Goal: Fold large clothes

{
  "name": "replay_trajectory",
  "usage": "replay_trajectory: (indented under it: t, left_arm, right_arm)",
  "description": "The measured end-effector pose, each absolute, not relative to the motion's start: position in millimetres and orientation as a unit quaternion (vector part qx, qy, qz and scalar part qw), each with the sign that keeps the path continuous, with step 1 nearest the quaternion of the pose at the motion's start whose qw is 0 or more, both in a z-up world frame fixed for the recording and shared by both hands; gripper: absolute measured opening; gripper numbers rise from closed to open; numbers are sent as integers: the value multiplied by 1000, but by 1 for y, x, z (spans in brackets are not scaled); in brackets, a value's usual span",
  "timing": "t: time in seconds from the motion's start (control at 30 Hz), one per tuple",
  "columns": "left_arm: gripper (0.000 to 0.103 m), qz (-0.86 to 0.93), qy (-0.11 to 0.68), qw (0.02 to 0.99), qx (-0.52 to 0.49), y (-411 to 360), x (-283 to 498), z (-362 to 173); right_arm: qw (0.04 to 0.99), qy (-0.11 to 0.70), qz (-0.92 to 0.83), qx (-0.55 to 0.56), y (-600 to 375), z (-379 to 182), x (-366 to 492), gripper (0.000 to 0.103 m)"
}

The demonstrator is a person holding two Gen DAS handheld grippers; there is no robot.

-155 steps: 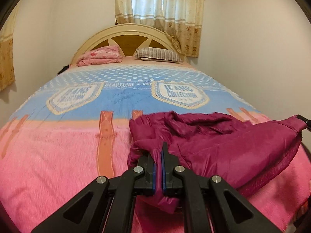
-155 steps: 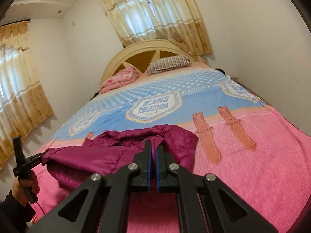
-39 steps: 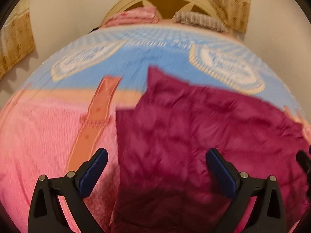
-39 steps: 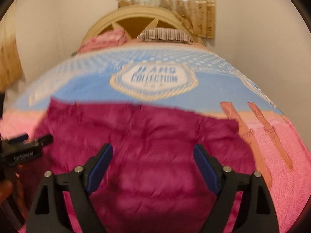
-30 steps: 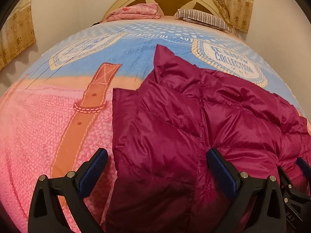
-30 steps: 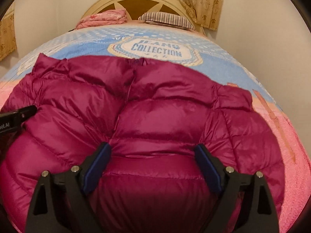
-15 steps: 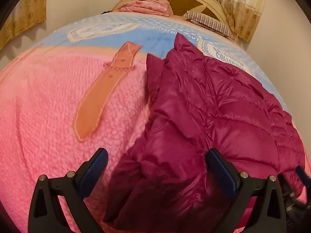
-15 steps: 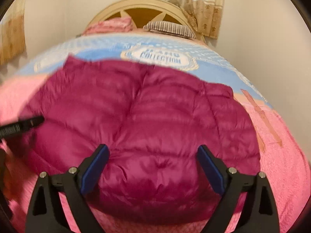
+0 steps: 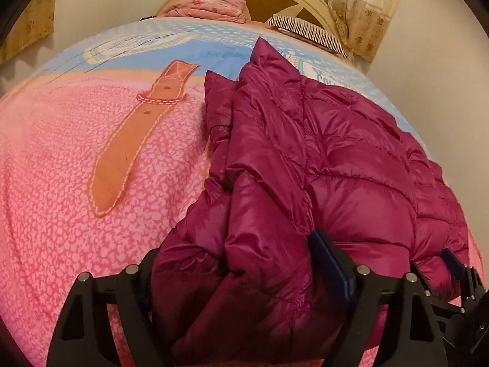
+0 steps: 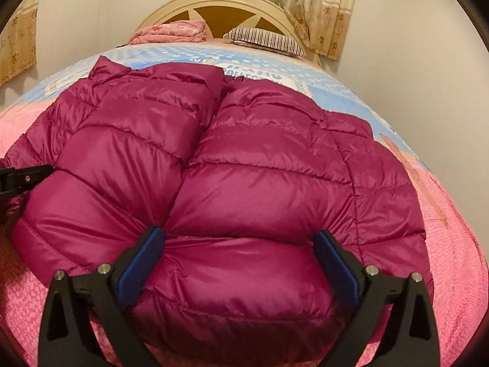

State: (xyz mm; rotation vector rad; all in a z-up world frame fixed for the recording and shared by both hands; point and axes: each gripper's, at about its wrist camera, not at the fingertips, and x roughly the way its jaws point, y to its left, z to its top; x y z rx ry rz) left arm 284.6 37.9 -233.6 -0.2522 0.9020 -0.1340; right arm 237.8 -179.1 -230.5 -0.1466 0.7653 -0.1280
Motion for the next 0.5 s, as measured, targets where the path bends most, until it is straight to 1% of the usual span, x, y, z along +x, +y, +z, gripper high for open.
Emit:
replay_trajectory:
  t: [0.07, 0.13, 0.17, 0.2, 0.23, 0.3, 0.37, 0.4, 0.43, 0.5]
  left_arm:
    - [76, -68, 430, 891, -126, 41, 281, -232]
    - [62, -65, 423, 895, -128, 46, 276, -228]
    - [58, -65, 421, 895, -132, 48, 273, -225]
    - [53, -65, 419, 896, -135, 48, 270, -223]
    - [53, -67, 418, 895, -142, 50, 270, -220]
    - [53, -72, 423, 890, -153, 52, 273, -223]
    - [55, -80, 421, 887, -171, 58, 274, -226]
    - [61, -82, 421, 886, -178, 59, 276, -227]
    - [69, -85, 421, 884, -184, 58, 279, -227]
    - [75, -82, 428, 882, -180, 56, 283, -228]
  right_arm:
    - [924, 370, -63, -72, -179, -231, 236, 100]
    - [925, 369, -60, -68, -181, -232, 236, 100]
    - [926, 368, -59, -65, -182, -232, 236, 100]
    - [926, 368, -59, -65, -182, -231, 235, 100]
    - [926, 367, -59, -66, -181, -231, 235, 100]
    - [926, 366, -60, -66, -181, -231, 234, 100]
    - [927, 365, -60, -66, -181, -231, 234, 100]
    - [927, 364, -59, -65, -181, -231, 234, 100]
    - [927, 364, -58, -64, -181, -231, 233, 100]
    - [928, 363, -57, -62, -182, -231, 233, 100]
